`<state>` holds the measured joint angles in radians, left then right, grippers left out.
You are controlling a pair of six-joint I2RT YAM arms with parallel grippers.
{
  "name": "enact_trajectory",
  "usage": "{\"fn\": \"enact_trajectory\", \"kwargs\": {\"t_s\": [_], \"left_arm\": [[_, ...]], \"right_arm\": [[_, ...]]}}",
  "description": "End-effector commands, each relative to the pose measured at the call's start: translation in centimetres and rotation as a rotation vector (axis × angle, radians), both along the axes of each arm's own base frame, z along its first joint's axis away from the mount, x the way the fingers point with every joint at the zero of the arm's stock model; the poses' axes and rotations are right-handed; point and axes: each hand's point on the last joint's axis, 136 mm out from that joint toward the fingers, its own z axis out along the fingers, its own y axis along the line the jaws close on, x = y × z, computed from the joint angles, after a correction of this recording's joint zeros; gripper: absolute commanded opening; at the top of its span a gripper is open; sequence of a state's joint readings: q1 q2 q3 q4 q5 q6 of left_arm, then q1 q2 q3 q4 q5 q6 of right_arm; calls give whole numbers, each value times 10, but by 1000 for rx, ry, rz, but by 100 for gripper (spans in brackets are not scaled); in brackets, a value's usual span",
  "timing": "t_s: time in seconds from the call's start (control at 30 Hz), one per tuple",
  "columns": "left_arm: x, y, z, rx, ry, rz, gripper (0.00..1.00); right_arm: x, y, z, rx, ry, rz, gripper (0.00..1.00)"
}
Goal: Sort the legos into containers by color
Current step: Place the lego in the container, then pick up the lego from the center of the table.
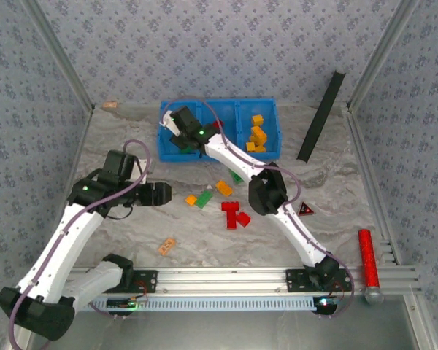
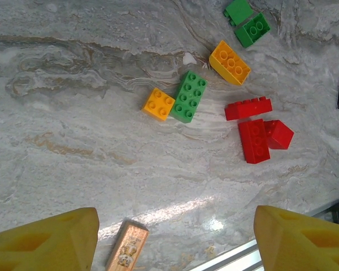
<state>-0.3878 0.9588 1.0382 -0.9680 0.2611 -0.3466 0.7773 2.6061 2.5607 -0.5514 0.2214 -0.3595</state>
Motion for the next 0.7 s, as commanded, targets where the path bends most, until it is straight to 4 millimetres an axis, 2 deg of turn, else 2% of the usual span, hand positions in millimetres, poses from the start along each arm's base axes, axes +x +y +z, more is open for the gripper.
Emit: {"fn": "enact_trajectory", "kwargs": {"t_s": [0.0, 0.07, 0.17, 0.3, 0.47, 0.53, 0.67], "left_arm": [[15, -15, -6, -2, -19, -23, 73], [23, -25, -17, 48, -17, -56, 72], [34, -44, -39, 130, 4, -111, 72], [50, -67, -66, 188, 11, -160, 72], [62, -86, -95, 286, 28, -241, 70], [72, -97, -101, 306, 9, -268, 70], [79, -114, -114, 345, 5, -325, 69]], "right_arm": [[-11, -10, 93, 100, -80, -4, 59], [-20, -18, 117, 122, -86, -10, 60], [-40, -42, 140, 133, -53, -47, 61], [-69, -83, 160, 167, -11, -113, 64], [-103, -140, 169, 208, 31, -217, 67], [-115, -163, 168, 230, 49, -264, 67], [-139, -219, 153, 278, 114, -409, 69]]}}
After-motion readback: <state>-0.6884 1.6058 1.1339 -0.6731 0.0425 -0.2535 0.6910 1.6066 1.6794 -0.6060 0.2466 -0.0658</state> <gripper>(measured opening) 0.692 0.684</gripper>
